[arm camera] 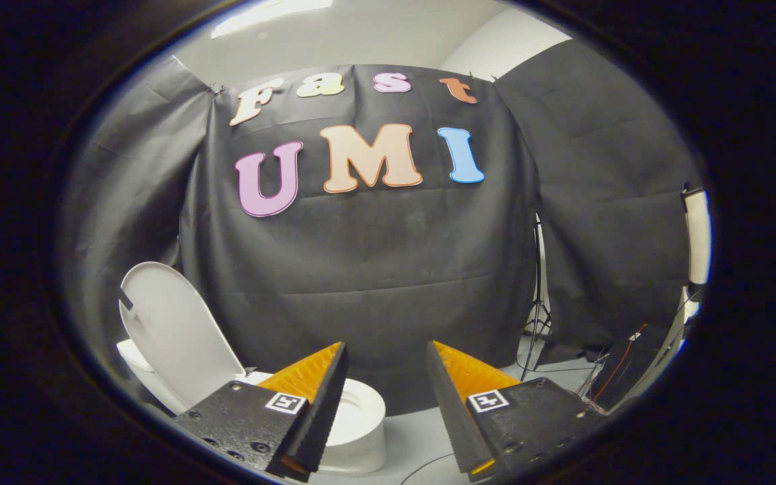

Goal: Open the toilet lid.

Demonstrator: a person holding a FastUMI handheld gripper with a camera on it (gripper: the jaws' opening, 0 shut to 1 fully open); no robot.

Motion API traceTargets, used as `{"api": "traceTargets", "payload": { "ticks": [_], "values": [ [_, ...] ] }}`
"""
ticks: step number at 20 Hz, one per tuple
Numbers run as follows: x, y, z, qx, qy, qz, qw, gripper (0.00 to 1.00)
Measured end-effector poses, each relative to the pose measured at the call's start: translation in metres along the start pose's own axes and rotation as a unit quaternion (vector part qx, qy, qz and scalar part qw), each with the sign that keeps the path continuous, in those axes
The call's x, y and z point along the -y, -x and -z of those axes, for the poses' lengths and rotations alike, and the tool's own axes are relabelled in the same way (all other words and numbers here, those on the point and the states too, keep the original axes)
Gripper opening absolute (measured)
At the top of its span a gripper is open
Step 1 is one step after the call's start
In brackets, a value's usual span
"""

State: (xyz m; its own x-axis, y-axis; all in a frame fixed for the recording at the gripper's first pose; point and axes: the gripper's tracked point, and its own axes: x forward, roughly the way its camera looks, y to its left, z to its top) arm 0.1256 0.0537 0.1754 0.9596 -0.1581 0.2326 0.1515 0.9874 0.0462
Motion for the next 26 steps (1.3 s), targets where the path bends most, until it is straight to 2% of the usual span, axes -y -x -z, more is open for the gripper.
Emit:
{"api": "traceTargets", "payload": {
  "ticks": [10, 26],
  "values": [
    [0.0034, 0.0020, -0.0044, 0.011, -0.008, 0.000, 1.000, 0.75],
    [0.0043, -0.0009, 0.0052, -0.010, -0.016, -0.004, 1.000, 0.75]
  ]
}}
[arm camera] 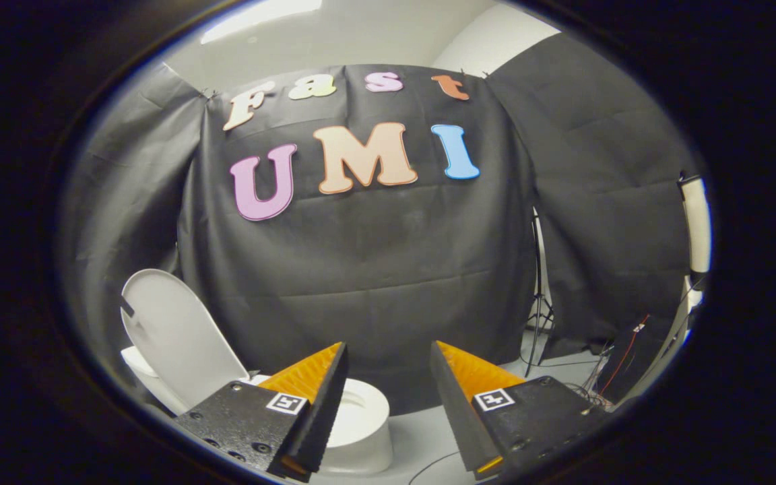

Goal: Open the toilet lid.

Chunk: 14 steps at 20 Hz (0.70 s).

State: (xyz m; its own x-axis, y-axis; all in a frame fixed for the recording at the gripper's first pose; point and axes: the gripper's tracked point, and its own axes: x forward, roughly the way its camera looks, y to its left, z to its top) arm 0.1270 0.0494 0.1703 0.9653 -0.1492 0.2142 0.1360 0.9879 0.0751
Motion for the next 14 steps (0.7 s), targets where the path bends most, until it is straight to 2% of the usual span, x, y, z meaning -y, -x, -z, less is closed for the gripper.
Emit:
{"api": "traceTargets", "payload": {
  "ticks": [14],
  "values": [
    [-0.003, -0.006, 0.013, -0.028, 0.000, -0.010, 1.000, 0.73]
  ]
}}
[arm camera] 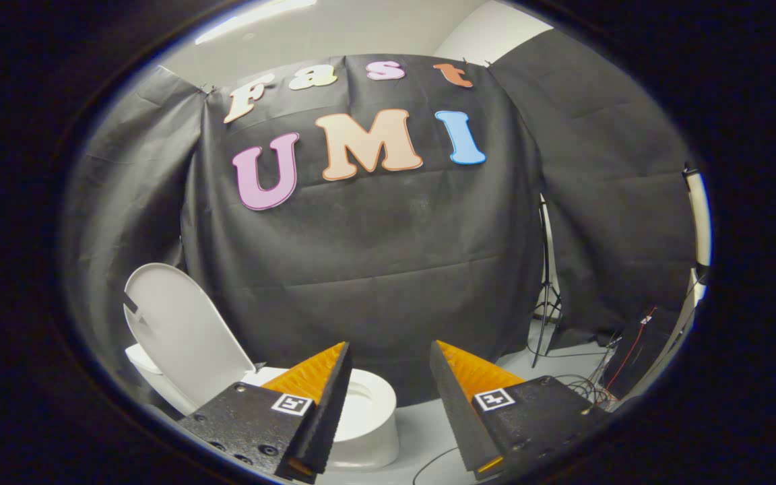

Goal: Open the toilet lid.

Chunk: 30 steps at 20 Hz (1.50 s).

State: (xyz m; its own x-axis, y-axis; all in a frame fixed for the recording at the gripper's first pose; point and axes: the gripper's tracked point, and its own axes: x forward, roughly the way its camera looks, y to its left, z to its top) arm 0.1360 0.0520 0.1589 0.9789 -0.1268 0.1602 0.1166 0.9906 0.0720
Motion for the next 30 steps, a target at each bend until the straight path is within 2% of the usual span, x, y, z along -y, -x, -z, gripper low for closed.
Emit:
{"api": "traceTargets", "payload": {
  "ticks": [12, 14, 20, 23, 25, 28, 30],
  "values": [
    [-0.002, -0.002, 0.002, -0.004, -0.005, -0.008, 1.000, 0.73],
    [-0.002, 0.000, 0.003, -0.002, -0.005, -0.016, 1.000, 0.69],
    [0.015, -0.002, 0.001, 0.011, -0.025, -0.020, 0.999, 0.67],
    [0.020, 0.000, 0.005, 0.014, -0.034, -0.023, 0.999, 0.61],
    [0.018, 0.002, 0.003, 0.020, -0.048, -0.039, 0.998, 0.57],
    [0.012, 0.007, 0.000, 0.034, -0.057, -0.064, 0.996, 0.43],
    [0.021, 0.004, -0.003, 0.042, -0.044, -0.059, 0.996, 0.43]
  ]
}}
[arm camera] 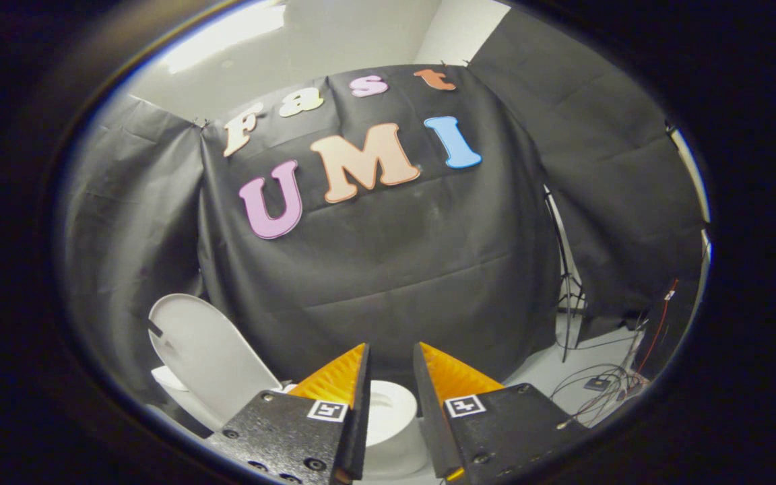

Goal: Open the toilet lid.

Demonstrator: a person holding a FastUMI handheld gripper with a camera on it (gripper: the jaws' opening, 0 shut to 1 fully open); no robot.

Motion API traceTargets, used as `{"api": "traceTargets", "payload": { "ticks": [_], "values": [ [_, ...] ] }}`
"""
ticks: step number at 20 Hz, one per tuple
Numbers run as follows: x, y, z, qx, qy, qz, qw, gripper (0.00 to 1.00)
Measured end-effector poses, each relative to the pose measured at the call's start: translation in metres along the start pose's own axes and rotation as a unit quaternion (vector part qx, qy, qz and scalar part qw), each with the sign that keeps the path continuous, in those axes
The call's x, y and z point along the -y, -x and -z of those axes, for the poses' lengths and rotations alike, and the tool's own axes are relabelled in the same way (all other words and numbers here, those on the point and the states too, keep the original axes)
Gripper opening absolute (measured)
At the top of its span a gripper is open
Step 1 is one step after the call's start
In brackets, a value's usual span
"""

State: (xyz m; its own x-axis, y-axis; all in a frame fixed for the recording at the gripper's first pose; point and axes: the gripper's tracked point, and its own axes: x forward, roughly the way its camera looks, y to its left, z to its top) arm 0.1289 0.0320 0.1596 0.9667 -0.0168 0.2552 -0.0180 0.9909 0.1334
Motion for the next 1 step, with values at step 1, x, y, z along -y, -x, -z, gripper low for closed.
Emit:
{"api": "traceTargets", "payload": {
  "ticks": [1],
  "values": [
    [-0.0048, 0.0009, -0.0030, 0.003, 0.007, -0.021, 1.000, 0.43]
  ]
}}
